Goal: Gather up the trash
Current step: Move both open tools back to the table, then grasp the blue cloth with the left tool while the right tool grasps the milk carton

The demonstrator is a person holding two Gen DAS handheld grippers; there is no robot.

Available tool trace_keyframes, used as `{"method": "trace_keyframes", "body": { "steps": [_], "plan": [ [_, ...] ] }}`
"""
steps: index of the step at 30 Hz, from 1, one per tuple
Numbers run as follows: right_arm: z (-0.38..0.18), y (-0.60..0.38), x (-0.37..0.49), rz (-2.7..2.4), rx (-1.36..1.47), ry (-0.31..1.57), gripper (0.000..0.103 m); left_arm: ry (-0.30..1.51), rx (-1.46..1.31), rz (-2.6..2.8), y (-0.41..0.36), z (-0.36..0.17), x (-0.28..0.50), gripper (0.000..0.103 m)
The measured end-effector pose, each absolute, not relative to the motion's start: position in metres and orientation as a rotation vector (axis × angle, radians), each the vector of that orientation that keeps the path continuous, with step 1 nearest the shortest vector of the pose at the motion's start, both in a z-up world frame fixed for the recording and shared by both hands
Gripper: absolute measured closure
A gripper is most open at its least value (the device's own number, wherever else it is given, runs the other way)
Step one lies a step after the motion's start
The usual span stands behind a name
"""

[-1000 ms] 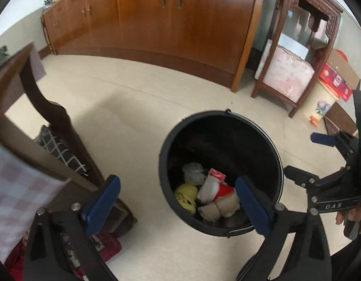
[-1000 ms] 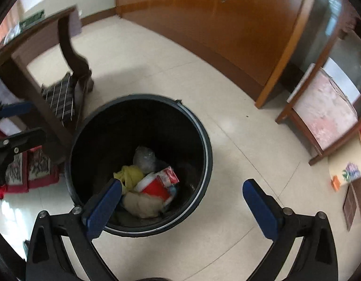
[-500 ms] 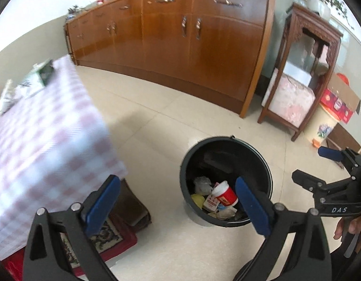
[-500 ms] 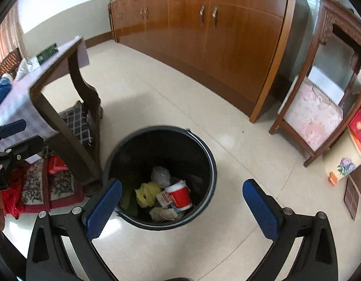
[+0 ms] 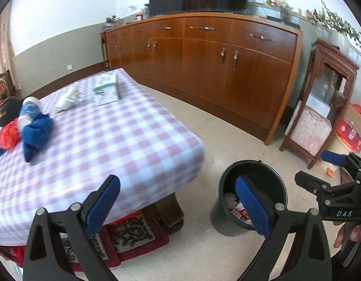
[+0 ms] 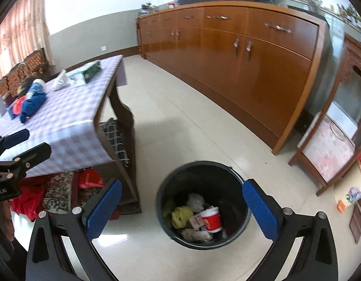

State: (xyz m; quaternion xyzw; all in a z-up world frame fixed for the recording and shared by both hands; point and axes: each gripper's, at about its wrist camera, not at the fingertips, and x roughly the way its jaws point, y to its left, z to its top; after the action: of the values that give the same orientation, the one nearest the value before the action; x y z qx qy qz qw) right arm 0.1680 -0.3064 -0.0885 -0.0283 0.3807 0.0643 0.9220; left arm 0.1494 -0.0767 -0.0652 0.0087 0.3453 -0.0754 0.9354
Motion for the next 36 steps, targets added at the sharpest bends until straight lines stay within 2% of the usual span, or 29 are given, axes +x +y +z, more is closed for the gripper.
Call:
{"method": "trace_keyframes", "body": {
  "steps": [14,28,36],
  "plan": [
    [-0.039,-0.234,0.173,0.280,-0.065,0.666,0.000,0.630,-0.024,0.029,0.008,-0.036,0.130,0.000],
    [-0.027,-0.131,0.217,0.434,-0.121,0.691,0.000,0.624,-0.093,0.207,0.109,-0.036,0.145,0.000],
    [-0.027,-0.098,0.260,0.448,-0.163,0.703,0.000,0.652,-0.116,0.217,0.133,-0.045,0.187,0.009]
  ]
}}
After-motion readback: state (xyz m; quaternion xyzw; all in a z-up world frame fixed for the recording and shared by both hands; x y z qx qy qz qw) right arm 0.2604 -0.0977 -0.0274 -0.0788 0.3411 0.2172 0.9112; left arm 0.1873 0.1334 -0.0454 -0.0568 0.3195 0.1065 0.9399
